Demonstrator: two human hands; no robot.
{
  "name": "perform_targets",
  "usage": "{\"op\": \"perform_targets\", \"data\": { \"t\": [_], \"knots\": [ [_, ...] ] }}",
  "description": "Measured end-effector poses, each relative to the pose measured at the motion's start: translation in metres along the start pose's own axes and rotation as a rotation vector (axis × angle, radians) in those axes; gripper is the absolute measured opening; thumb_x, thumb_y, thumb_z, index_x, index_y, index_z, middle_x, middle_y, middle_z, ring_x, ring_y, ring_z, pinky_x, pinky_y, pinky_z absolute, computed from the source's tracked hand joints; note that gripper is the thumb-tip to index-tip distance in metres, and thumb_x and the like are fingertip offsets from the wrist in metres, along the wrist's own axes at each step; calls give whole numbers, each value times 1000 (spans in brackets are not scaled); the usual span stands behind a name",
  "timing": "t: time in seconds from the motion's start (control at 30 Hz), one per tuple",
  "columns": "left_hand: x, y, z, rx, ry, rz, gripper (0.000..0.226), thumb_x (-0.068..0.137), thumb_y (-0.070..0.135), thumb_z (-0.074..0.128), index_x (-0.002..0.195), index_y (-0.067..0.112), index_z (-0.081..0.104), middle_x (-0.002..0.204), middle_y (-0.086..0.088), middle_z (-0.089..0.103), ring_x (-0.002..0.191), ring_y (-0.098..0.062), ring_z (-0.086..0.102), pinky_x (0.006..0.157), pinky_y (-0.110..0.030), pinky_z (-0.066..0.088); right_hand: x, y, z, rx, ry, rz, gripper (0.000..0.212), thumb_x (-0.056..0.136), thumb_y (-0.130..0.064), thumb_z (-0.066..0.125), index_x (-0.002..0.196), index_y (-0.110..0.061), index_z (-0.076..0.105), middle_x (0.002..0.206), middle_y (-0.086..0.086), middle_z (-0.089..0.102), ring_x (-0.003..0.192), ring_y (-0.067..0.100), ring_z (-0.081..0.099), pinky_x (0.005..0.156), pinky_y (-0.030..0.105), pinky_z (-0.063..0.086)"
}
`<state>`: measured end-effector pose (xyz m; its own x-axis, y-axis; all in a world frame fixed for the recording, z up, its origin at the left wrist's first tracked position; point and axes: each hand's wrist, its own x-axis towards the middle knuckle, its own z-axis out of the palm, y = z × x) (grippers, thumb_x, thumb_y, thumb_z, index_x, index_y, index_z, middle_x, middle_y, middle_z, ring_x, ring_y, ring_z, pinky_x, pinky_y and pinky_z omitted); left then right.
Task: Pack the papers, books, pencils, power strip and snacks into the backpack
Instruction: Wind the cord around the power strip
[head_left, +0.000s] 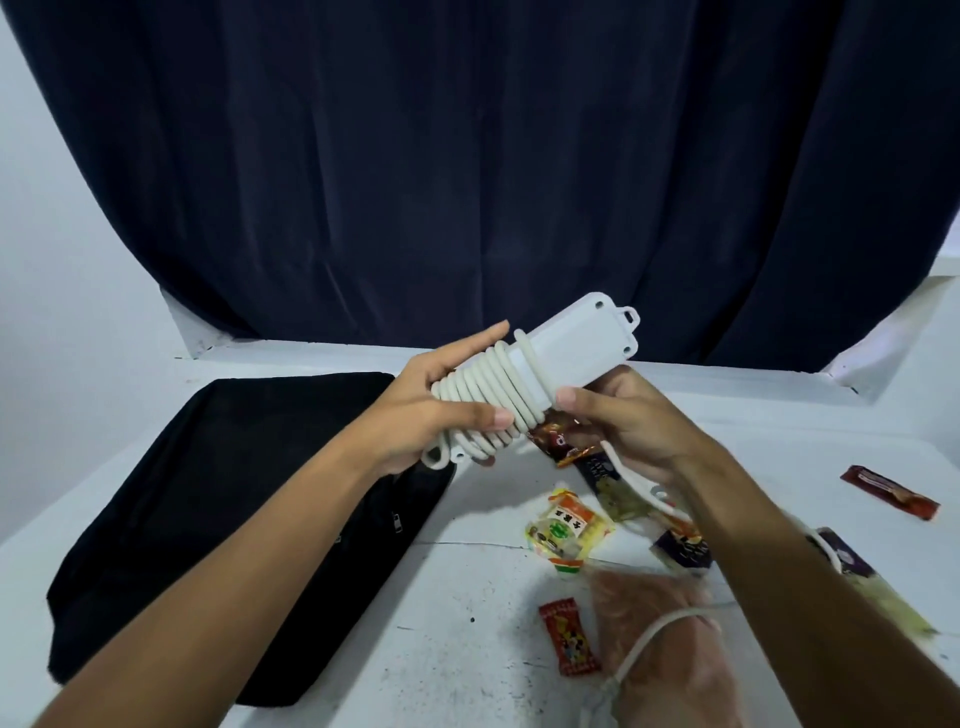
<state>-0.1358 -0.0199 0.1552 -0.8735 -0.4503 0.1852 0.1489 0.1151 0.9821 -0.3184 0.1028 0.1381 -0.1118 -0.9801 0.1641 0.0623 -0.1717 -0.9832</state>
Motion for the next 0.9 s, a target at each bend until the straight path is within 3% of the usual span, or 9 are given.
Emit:
{"op": "perform_targets", "data": {
  "t": [0.07, 0.17, 0.33, 0.47, 0.53, 0.63, 0.77, 0.83, 0.9],
  "knots": [
    [1, -1, 0, 38, -12, -15, 90, 59, 9, 82, 140, 33, 49, 128, -7, 59, 96, -29, 67, 70, -51, 58, 0, 8, 5, 20, 80, 18, 46, 67, -32, 84, 105, -9, 71, 93, 18, 49, 65, 17, 36, 48, 18, 32],
    [-1, -4, -3, 99, -44, -36, 86, 61, 12, 82, 137, 37, 51, 130, -9, 56, 98, -27, 65, 68, -43, 57, -4, 12, 10, 23, 100, 37, 31, 78, -16, 74, 107, -4, 67, 77, 7, 56, 59, 10, 35, 44, 16, 29],
    [0, -7, 1, 37, -49, -49, 76, 62, 8, 82, 132, 22, 56, 111, -16, 58, 84, -29, 66, 60, -43, 56, -5, 18, 22, 148, 163, 43, 40, 81, -21, 67, 111, 4, 60, 73, 2, 53, 50, 8, 34, 41, 16, 22],
    [1, -7, 5, 7, 10, -53, 67, 67, 0, 75, 129, 16, 56, 108, -20, 56, 79, -30, 66, 59, -46, 57, -10, 21, 36, 121, 324, -52, 16, 85, -26, 67, 86, -10, 67, 64, 4, 40, 46, 8, 27, 41, 19, 19],
    [0, -4, 8, -22, 9, -82, 68, 68, -1, 75, 131, 20, 56, 108, -22, 57, 78, -33, 66, 61, -51, 57, -12, 20, 39, 98, 368, -85, 19, 87, -28, 64, 71, -18, 66, 60, 3, 35, 45, 9, 24, 40, 20, 18],
    [2, 9, 14, -1, 35, -129, 84, 64, 1, 82, 137, 30, 51, 117, -13, 59, 85, -32, 67, 67, -49, 58, -13, 16, 42, 127, 420, -104, 27, 82, -33, 65, 69, -11, 56, 55, 1, 34, 42, 7, 24, 40, 21, 16],
    [9, 31, 11, 606, 174, 134, 96, 59, 34, 90, 143, 36, 42, 110, 4, 68, 103, -12, 64, 90, -27, 52, -8, 8, 39, 208, 520, -126, 27, 86, -31, 62, 76, -8, 52, 58, 1, 38, 40, 6, 26, 37, 18, 17],
    [11, 34, 17, 993, 157, 255, 105, 58, 51, 85, 147, 39, 31, 126, 7, 59, 116, -8, 55, 102, -34, 45, -5, 4, 39, 243, 572, -137, 27, 91, -29, 60, 79, -7, 53, 60, 2, 39, 40, 6, 26, 37, 19, 17],
    [14, 27, 30, 1350, 182, 354, 110, 60, 58, 79, 151, 36, 21, 140, 0, 48, 122, -21, 50, 106, -49, 39, -3, 0, 40, 264, 601, -156, 27, 92, -31, 59, 80, -8, 54, 59, 1, 40, 40, 7, 26, 38, 20, 19]
  ]
}}
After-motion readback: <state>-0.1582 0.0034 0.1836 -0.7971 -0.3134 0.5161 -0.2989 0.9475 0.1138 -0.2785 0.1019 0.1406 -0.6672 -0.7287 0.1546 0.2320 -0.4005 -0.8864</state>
